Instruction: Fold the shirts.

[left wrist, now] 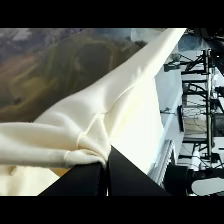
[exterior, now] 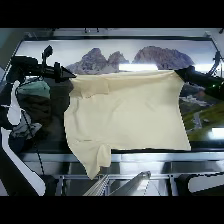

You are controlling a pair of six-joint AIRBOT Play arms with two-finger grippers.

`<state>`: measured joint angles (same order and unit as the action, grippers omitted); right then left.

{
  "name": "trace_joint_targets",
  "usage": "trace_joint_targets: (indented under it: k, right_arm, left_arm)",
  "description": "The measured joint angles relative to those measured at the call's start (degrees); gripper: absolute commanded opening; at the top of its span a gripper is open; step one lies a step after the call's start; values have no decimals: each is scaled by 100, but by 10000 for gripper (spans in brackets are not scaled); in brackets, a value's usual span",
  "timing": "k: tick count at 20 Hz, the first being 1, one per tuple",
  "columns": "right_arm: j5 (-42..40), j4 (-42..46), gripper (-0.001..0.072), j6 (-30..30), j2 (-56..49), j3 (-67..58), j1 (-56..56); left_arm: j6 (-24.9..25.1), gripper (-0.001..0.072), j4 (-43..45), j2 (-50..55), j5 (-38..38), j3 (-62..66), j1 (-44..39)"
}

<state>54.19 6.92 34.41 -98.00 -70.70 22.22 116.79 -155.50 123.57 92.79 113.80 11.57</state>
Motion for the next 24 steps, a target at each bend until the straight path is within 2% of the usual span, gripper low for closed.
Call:
trace_joint_targets:
  k: [8,11,15,16,17,18,19,20,22,24]
  right_arm:
    - [1419,2208,17,1084,-166,-96,208]
    - [1587,2806,18,1259,-186,-20,302]
    - [1598,3215,21,1362,-238,107,382]
    - [1600,3272,53,1362,-260,125,389]
    - [1593,3314,272,1362,-278,133,393]
    - [1517,3364,350,1362,-286,140,398]
    - [1517,3388,350,1379,-289,146,407]
    - [1526,3449,350,1410,-267,151,413]
    - [1572,3753,351,1657,-125,153,461]
    - [1593,4323,430,1987,162,155,553]
  left_arm:
    - [-789,19,63,-11,1003,-350,-149]
    - [-938,19,461,-168,1047,-1032,-216]
    - [-942,19,741,-476,684,-2061,-120]
    - [-922,24,782,-549,575,-2251,-90]
    - [-881,40,800,-614,483,-2398,-70]
    - [-861,251,828,-669,424,-2503,-61]
    - [-850,477,839,-717,402,-2586,-48]
    - [-844,627,863,-765,393,-2640,-35]
    - [-1014,643,872,-857,509,-2723,26]
    - [-1285,643,960,-1047,673,-2911,149]
